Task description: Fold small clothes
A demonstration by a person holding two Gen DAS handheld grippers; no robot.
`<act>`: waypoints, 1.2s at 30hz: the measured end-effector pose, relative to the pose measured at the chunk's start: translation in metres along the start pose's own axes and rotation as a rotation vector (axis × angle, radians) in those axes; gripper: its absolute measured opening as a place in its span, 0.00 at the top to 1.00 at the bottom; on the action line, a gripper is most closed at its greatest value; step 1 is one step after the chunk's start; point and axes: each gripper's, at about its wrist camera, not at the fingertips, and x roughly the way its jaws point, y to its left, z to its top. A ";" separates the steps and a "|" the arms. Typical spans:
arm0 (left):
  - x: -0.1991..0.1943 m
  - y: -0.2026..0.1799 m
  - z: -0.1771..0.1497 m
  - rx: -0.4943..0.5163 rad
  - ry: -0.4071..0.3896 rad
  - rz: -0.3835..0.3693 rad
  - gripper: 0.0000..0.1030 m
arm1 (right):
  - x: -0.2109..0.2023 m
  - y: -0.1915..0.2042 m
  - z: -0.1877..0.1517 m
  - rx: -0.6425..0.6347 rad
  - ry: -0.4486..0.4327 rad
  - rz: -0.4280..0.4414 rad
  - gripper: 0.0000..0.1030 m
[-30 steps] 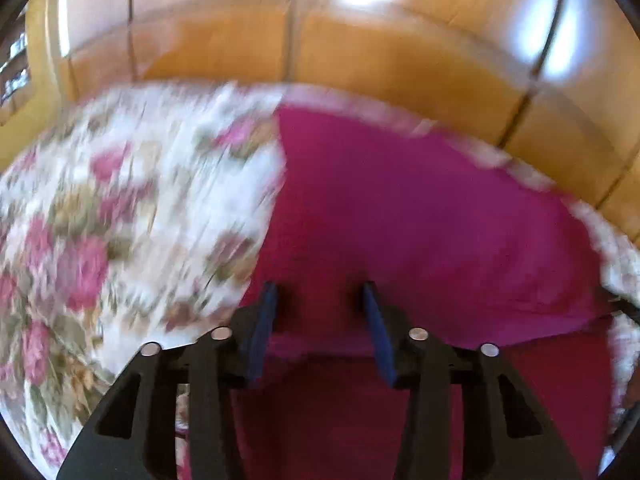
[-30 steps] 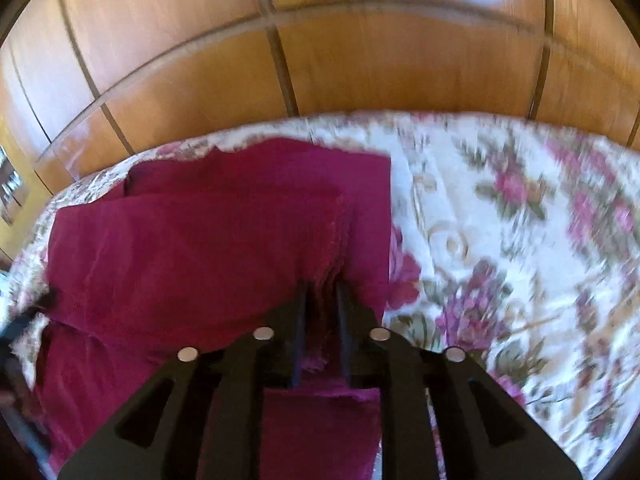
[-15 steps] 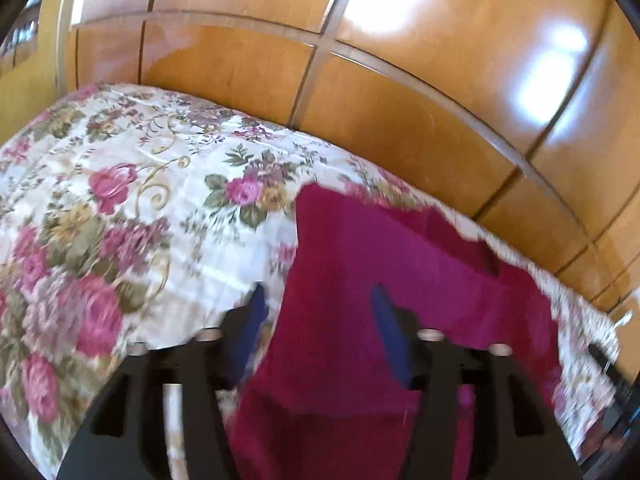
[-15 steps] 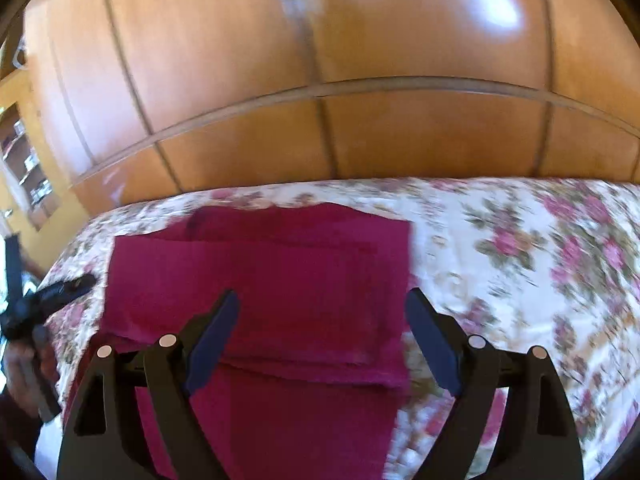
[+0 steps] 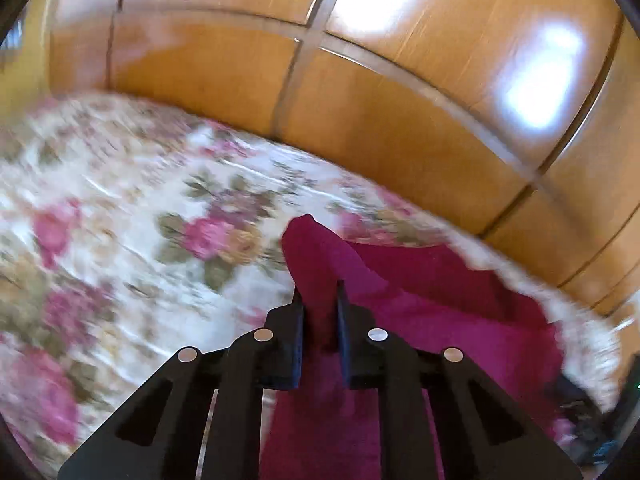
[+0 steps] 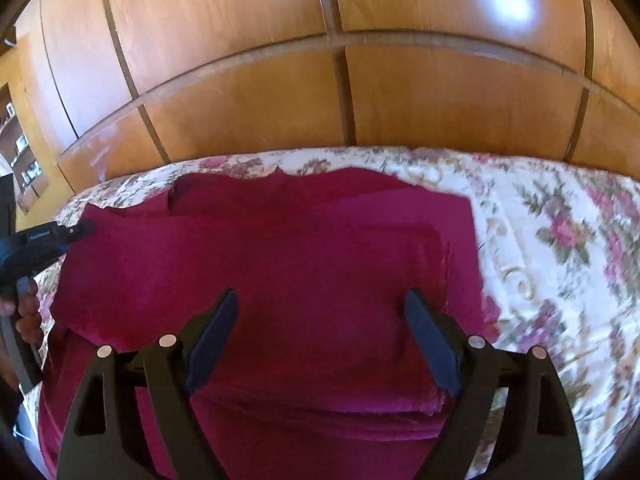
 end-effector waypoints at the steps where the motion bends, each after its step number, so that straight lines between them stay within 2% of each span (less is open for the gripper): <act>1: 0.012 -0.002 -0.004 0.041 0.021 0.086 0.87 | 0.008 0.005 -0.005 -0.027 0.013 -0.014 0.15; 3: 0.026 -0.004 -0.012 0.093 0.041 0.159 0.84 | 0.021 0.017 -0.012 -0.092 0.029 -0.061 0.08; 5: 0.029 -0.010 -0.014 0.125 0.032 0.202 0.78 | 0.025 0.024 -0.012 -0.129 0.035 -0.094 0.05; 7: 0.017 -0.012 -0.012 0.106 0.006 0.272 0.61 | 0.026 0.020 -0.013 -0.116 0.033 -0.080 0.04; 8: 0.006 -0.011 -0.013 0.087 -0.017 0.279 0.61 | 0.025 0.018 -0.013 -0.110 0.030 -0.073 0.04; 9: -0.010 -0.011 -0.015 0.074 -0.050 0.263 0.61 | 0.025 0.017 -0.013 -0.107 0.027 -0.069 0.04; 11: -0.040 -0.019 -0.028 0.099 -0.104 0.177 0.61 | 0.025 0.016 -0.014 -0.108 0.024 -0.068 0.03; 13: -0.057 -0.032 -0.049 0.200 -0.099 0.077 0.61 | 0.023 0.015 -0.015 -0.106 0.022 -0.064 0.03; 14: -0.060 -0.040 -0.064 0.267 -0.072 0.064 0.61 | 0.023 0.014 -0.015 -0.105 0.021 -0.062 0.03; 15: -0.058 -0.045 -0.074 0.305 -0.043 0.073 0.61 | 0.023 0.015 -0.015 -0.105 0.020 -0.061 0.03; 17: -0.039 -0.047 -0.098 0.388 0.052 0.144 0.61 | 0.023 0.014 -0.016 -0.106 0.020 -0.063 0.03; 18: -0.033 -0.042 -0.105 0.396 0.061 0.147 0.61 | 0.023 0.015 -0.016 -0.107 0.019 -0.063 0.02; 19: -0.034 -0.040 -0.107 0.388 0.042 0.142 0.61 | 0.024 0.015 -0.015 -0.108 0.019 -0.065 0.02; 24: -0.035 -0.045 -0.103 0.379 0.051 0.178 0.61 | 0.025 0.014 -0.015 -0.106 0.020 -0.060 0.02; 27: -0.057 -0.040 -0.102 0.289 0.034 0.144 0.61 | 0.026 0.013 -0.014 -0.104 0.020 -0.057 0.02; 30: -0.084 -0.038 -0.111 0.249 -0.001 0.142 0.59 | 0.026 0.014 -0.014 -0.105 0.020 -0.059 0.02; 32: -0.107 -0.034 -0.119 0.218 -0.038 0.147 0.49 | 0.026 0.016 -0.014 -0.114 0.022 -0.072 0.02; 36: -0.140 -0.032 -0.133 0.222 -0.084 0.163 0.46 | 0.024 0.022 -0.013 -0.143 0.028 -0.122 0.02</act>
